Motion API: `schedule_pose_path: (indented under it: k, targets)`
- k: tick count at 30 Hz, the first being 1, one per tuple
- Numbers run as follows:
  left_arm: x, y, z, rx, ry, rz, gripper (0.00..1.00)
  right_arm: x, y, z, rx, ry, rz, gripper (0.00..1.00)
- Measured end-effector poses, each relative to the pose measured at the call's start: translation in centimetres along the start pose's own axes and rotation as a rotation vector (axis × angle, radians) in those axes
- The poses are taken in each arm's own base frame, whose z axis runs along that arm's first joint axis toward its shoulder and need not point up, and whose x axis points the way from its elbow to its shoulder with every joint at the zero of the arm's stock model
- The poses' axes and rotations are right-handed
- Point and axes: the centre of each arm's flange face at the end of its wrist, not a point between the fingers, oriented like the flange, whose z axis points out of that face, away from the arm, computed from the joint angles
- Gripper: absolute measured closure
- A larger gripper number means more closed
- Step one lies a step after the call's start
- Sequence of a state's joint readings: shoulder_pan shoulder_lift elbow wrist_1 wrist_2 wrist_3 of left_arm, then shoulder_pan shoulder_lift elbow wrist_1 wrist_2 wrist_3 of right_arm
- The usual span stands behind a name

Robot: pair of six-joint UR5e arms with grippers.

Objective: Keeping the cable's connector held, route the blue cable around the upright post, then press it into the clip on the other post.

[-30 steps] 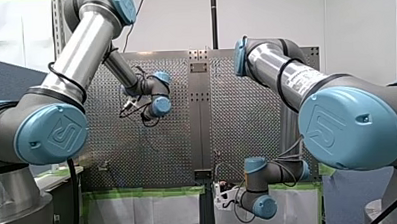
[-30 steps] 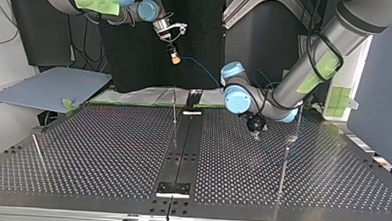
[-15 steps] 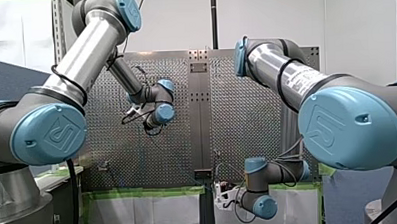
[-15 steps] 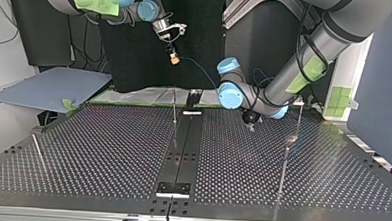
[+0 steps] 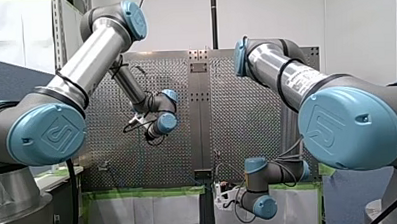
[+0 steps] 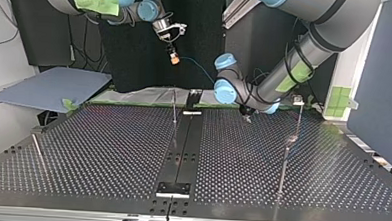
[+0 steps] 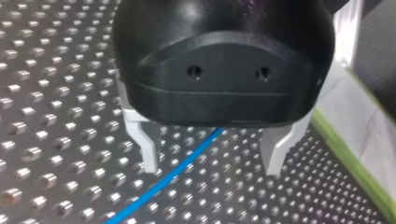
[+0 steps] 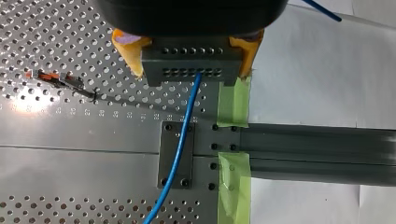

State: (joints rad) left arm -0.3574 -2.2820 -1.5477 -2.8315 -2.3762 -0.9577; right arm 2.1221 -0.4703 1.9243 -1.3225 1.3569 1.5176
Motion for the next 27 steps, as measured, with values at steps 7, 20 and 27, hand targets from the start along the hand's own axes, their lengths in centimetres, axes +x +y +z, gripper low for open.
schedule_pose_path:
  k: [7,20,27]
  targets:
    - [0.4,-0.8,-0.1,0.014,0.000,-0.006,0.01,0.0,0.0,0.0,0.001,0.000,0.001,1.00]
    - [4.6,-6.1,0.0,0.097,0.043,0.041,0.01,0.0,0.0,0.0,0.003,0.002,0.000,1.00]
    - [4.9,-7.4,-0.3,0.151,0.025,0.006,0.01,0.1,-0.1,0.1,0.009,0.005,-0.002,1.00]
